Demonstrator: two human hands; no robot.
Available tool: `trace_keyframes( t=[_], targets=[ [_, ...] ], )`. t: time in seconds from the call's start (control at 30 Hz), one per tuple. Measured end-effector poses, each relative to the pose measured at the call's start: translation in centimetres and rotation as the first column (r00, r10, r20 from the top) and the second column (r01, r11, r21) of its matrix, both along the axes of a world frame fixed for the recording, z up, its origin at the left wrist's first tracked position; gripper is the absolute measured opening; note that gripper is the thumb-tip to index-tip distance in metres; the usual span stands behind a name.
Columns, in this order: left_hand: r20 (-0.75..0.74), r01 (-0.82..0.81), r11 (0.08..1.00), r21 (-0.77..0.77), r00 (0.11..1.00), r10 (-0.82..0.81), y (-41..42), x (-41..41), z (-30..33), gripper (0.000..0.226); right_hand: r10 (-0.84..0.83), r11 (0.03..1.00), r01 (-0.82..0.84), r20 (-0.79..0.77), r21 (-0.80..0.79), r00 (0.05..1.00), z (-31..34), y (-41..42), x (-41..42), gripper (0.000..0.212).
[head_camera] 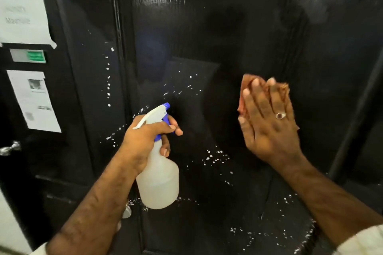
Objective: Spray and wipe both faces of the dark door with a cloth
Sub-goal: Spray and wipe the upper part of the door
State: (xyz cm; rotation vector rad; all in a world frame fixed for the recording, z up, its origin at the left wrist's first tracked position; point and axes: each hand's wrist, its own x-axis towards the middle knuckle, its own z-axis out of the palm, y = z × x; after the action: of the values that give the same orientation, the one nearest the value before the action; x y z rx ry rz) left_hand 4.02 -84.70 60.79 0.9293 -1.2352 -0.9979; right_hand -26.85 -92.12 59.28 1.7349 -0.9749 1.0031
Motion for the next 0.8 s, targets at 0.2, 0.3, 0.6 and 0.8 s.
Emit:
trace_keyframes(
  t=[0.2,0.3,0.6,0.8],
  targets=[
    [-0.006,0.008,1.000,-0.010,1.000,-0.008,-0.8,4.2,0.2,0.009,0.019,0.998,-0.009,0.176,-0.057,0.984,5.9,-1.1,11.3,0.064],
    [-0.017,-0.028,1.000,0.004,0.999,0.028,-0.9,6.2,-0.2,0.009,0.058,0.998,-0.058,0.033,0.006,0.998,4.1,-1.2,16.1,0.065],
    [-0.034,0.010,0.999,0.045,0.999,-0.008,0.1,10.1,-1.5,0.011,0.035,0.999,-0.029,-0.240,0.030,0.970,-4.2,-0.4,11.6,0.065],
    [-0.009,0.027,0.998,0.050,1.000,-0.026,1.0,13.2,-0.7,0.009,-0.073,0.997,0.076,0.115,-0.019,0.991,3.4,-0.7,12.9,0.067]
  ],
)
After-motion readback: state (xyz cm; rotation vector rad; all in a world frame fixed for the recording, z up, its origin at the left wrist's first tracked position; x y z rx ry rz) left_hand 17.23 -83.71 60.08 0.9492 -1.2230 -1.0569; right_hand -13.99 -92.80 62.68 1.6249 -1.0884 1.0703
